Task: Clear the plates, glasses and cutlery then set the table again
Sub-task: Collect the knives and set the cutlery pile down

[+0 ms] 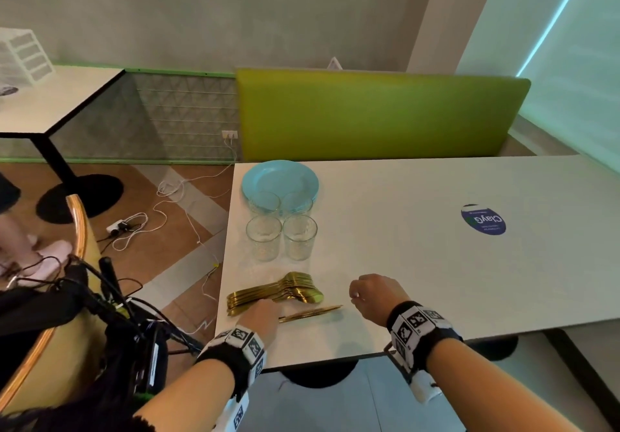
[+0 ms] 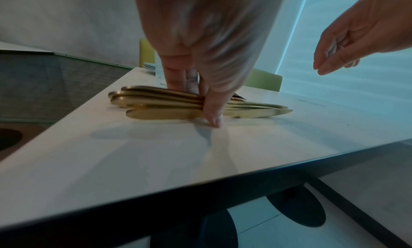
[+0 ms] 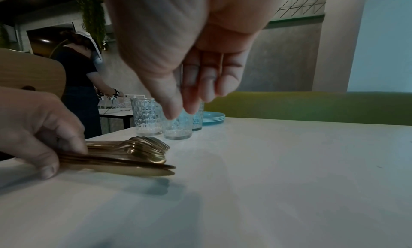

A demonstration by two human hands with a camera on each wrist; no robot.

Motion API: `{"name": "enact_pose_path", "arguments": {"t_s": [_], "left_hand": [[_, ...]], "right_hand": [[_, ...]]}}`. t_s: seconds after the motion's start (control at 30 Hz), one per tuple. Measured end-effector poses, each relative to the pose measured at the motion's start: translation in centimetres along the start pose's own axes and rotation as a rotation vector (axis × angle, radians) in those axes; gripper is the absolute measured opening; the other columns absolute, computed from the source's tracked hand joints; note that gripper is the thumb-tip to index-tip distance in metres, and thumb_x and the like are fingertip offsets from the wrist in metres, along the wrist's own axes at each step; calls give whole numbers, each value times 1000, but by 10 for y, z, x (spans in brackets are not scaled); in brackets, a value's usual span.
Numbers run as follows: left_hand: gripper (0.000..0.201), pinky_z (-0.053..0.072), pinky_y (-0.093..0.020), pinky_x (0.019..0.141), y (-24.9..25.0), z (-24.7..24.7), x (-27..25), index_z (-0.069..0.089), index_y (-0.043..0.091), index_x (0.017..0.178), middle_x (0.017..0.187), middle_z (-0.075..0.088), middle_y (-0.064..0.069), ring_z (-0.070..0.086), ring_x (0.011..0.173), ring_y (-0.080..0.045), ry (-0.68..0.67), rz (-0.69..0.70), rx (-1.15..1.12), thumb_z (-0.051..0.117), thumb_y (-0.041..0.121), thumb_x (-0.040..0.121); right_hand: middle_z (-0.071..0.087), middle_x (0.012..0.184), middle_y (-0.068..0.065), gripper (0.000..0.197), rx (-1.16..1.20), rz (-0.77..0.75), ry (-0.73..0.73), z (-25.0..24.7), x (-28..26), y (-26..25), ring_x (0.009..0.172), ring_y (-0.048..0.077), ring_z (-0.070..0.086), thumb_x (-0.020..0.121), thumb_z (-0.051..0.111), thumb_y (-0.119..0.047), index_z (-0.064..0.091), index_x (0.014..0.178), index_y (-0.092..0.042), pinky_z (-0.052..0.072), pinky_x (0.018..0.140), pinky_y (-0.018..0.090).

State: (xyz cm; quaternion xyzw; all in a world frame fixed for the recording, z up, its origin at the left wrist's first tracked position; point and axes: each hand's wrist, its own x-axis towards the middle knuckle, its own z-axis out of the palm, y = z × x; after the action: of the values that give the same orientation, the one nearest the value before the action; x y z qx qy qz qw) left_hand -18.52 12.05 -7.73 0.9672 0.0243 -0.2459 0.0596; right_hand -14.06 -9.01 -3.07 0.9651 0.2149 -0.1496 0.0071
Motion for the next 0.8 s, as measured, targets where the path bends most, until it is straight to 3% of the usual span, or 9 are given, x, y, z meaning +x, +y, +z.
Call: {"name": "enact_pose_path", "arguments": {"t_s": [0.3,0.47,0.6,0.8], "left_hand": [[36,41,-25,98,-12,0,0,54,5,129,132,56,-12,55,122,-25,-28,71,-8,41,4,96],[35,41,-28,100,-17,-1,5,55,2,128,132,55,-12,54,122,-26,-92,40,6,42,6,96],[35,46,-31,99,-20,2,7,56,2,126,127,59,-14,58,117,-30,-99,52,49,41,4,95],[34,45,-36,98,-25,7,6,51,7,127,128,53,-11,50,121,-28,17,54,72,47,19,95]], "right_hand": [[59,121,3,30,-2,17,3,2,-7,2,114,22,55,97,41,-27,59,119,-19,45,92,32],[60,120,2,30,3,19,11,-1,-9,-1,113,21,55,97,41,-27,59,119,-19,45,92,31],[61,119,2,29,-2,22,9,-3,-9,-5,112,21,56,97,41,-27,60,119,-19,45,91,31],[61,119,3,29,-16,28,1,-4,-10,-12,112,22,56,97,41,-27,60,118,-19,45,91,31]]}}
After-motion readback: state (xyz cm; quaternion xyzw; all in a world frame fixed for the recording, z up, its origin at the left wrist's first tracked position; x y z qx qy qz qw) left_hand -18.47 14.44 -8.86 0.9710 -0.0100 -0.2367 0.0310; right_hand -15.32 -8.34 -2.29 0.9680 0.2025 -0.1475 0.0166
